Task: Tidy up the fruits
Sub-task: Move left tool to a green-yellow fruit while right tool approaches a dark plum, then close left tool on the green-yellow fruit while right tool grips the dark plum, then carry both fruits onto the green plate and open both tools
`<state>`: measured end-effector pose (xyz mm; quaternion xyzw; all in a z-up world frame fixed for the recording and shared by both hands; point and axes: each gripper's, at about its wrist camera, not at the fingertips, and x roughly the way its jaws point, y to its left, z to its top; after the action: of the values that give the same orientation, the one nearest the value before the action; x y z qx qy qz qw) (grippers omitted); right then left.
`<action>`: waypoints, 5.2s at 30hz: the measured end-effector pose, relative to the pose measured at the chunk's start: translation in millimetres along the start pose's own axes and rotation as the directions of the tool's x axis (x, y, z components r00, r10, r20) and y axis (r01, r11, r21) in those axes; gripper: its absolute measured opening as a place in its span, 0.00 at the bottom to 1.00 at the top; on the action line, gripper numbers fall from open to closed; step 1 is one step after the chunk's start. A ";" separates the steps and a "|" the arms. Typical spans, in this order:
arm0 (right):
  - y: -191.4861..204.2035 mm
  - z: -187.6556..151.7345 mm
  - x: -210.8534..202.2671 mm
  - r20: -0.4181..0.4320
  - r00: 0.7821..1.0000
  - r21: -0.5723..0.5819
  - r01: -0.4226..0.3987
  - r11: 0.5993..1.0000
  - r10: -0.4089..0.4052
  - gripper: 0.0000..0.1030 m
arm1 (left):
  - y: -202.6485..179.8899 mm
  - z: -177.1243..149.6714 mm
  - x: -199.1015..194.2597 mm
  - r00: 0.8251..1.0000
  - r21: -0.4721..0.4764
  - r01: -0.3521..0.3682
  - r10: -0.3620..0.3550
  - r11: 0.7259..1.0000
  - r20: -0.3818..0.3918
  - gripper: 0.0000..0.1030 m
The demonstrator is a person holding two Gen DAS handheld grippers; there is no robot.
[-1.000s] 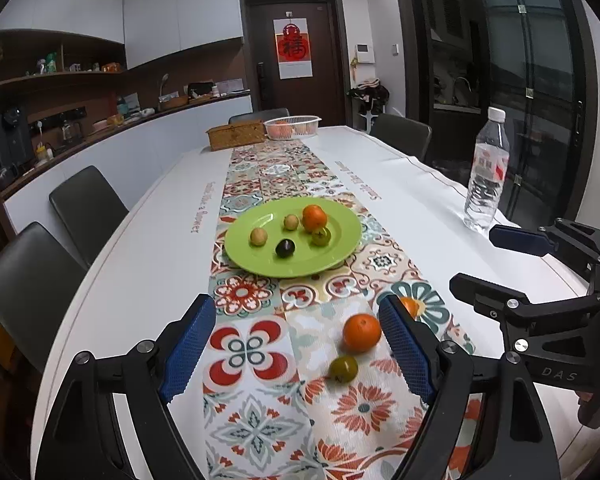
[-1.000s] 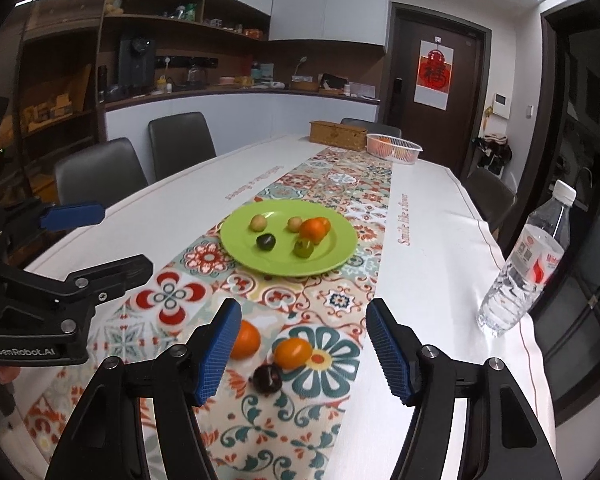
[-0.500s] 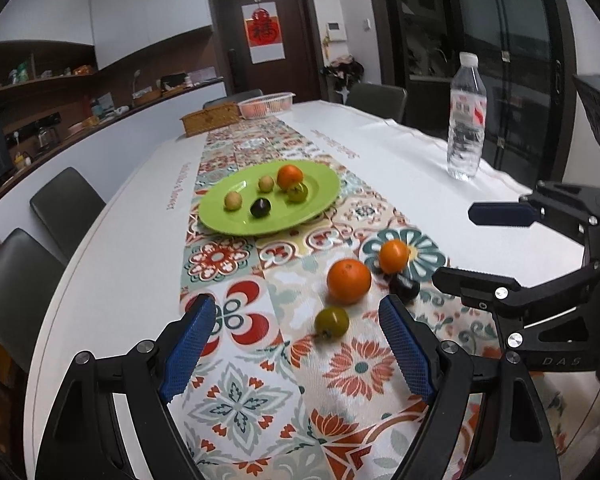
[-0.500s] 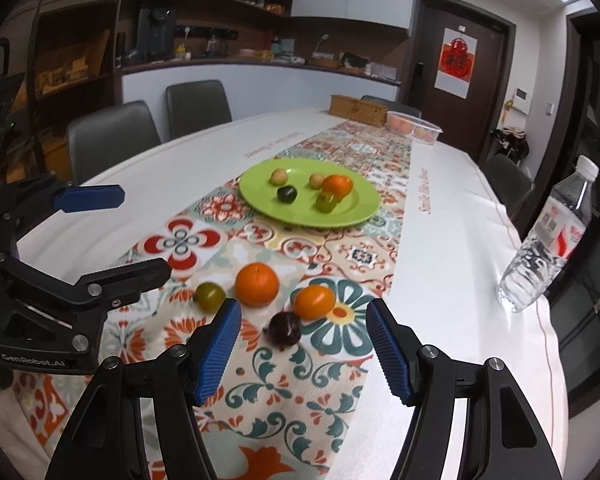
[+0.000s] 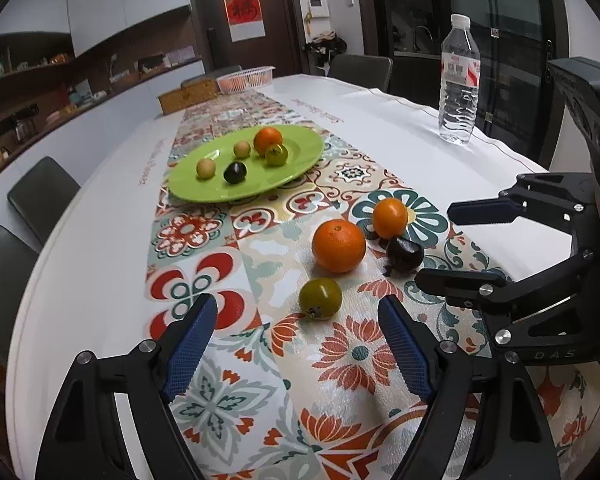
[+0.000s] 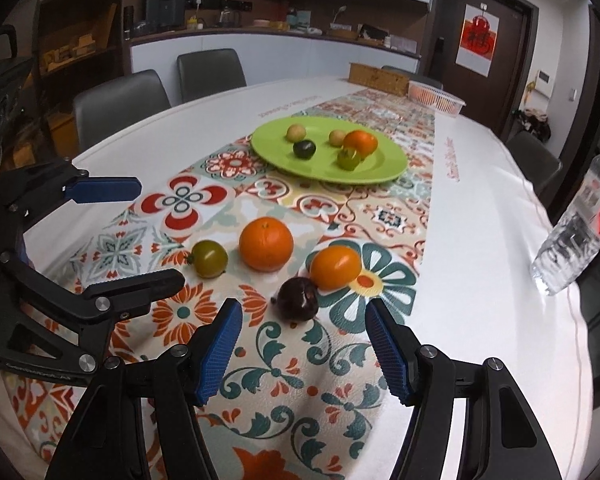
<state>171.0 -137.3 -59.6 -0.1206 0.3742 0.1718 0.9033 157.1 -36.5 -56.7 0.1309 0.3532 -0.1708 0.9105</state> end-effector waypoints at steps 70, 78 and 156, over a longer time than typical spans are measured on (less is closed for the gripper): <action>-17.5 -3.7 -1.2 -0.033 0.996 0.156 -0.072 0.985 0.078 0.27 | -7.7 4.1 32.2 0.988 -0.122 0.079 -0.094 0.989 -0.126 0.36; -20.3 -1.9 0.1 -0.034 0.996 0.164 -0.074 0.984 0.080 0.27 | -6.7 8.0 29.9 0.986 -0.145 0.094 -0.112 0.985 -0.120 0.25; -55.0 171.7 130.0 0.016 0.998 0.123 -0.059 0.991 0.057 0.38 | 140.9 133.9 127.0 0.998 -0.235 0.038 -0.050 0.971 -0.045 0.41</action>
<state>387.9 -99.4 -29.4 -0.0526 0.3820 0.1751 0.9059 381.9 15.5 -31.5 0.0191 0.3967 -0.1448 0.9063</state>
